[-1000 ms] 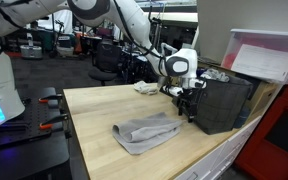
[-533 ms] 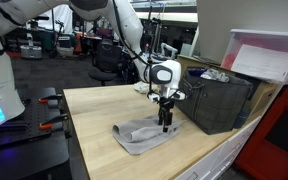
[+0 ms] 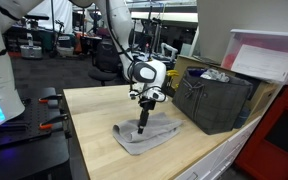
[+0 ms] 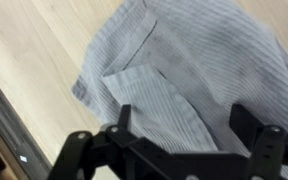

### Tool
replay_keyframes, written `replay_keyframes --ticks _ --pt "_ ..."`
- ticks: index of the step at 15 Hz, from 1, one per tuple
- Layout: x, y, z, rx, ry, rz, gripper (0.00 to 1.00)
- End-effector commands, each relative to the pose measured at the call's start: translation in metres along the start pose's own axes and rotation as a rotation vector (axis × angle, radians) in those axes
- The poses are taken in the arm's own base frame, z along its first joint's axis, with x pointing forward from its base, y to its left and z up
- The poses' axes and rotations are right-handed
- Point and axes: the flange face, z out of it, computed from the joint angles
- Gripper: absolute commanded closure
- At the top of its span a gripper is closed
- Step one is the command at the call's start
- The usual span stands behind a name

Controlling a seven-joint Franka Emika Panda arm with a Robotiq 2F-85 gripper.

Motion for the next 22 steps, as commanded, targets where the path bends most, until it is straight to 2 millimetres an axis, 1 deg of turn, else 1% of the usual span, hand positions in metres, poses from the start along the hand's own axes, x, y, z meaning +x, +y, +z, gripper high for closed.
replay_keyframes --ticks 1,3,6,9,11,16,19,22 --pt "-0.026 0.019 0.011 -0.056 0.025 0.084 0.0" --pt "-0.026 0.024 0.017 -0.093 0.056 0.129 0.0" --pt "-0.028 0.033 0.015 -0.146 0.095 0.185 0.0" --pt "-0.033 0.044 0.017 -0.203 0.119 0.228 0.0" --pt "-0.032 0.052 0.02 -0.253 0.142 0.254 0.0" --pt "-0.02 0.07 0.024 -0.352 0.198 0.297 0.0" --pt "-0.019 0.066 0.025 -0.306 0.184 0.273 0.0" --pt "-0.017 0.053 0.023 -0.2 0.17 0.223 0.0"
